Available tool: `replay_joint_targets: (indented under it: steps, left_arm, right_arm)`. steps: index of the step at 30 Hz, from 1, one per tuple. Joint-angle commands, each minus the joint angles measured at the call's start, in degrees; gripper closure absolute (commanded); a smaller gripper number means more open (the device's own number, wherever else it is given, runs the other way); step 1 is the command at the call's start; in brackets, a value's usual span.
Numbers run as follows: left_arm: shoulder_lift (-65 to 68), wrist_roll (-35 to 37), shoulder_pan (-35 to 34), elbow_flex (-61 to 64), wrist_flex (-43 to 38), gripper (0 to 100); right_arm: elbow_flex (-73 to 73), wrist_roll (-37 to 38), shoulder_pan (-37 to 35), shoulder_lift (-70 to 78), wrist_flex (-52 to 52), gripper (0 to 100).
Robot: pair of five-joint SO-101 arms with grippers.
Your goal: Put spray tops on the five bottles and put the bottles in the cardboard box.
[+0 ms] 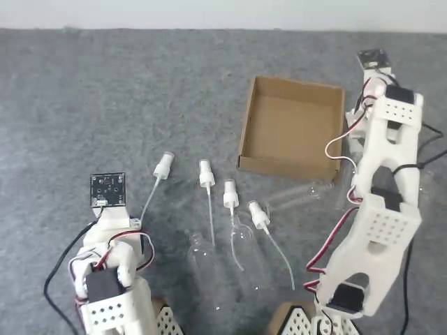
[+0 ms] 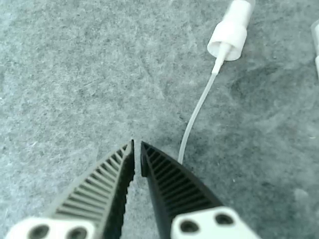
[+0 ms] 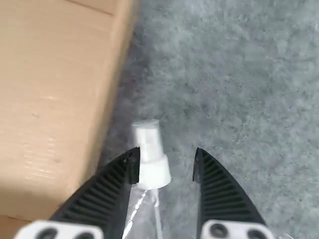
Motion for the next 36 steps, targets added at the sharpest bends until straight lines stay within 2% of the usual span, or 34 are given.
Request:
replay_joint_targets:
  steps: [1,13,18,21,29,36]
  left_arm:
    - [-0.88,-0.18,-0.26,-0.31,0.26,99]
    - [-0.88,-0.18,-0.26,-0.31,0.26,99]
    - [-0.88,-0.18,-0.26,-0.31,0.26,99]
    - [-0.88,-0.18,-0.26,-0.31,0.26,99]
    - [-0.88,-0.18,-0.26,-0.31,0.26,99]
    - [-0.88,-0.18,-0.26,-0.31,0.26,99]
  right_arm:
    - [-0.79,0.97,1.27,0.48,-1.80,86.1]
    - [-0.79,0.62,2.15,6.02,-3.56,86.5]
    - [-0.79,0.62,4.79,6.64,-3.56,97.4]
    - [-1.58,0.62,6.81,5.76,-2.59,98.5]
    - [-8.35,0.35,8.48,-2.07,10.68,98.6]
    - [-10.29,-2.99,3.21,-13.93,22.73,98.6]
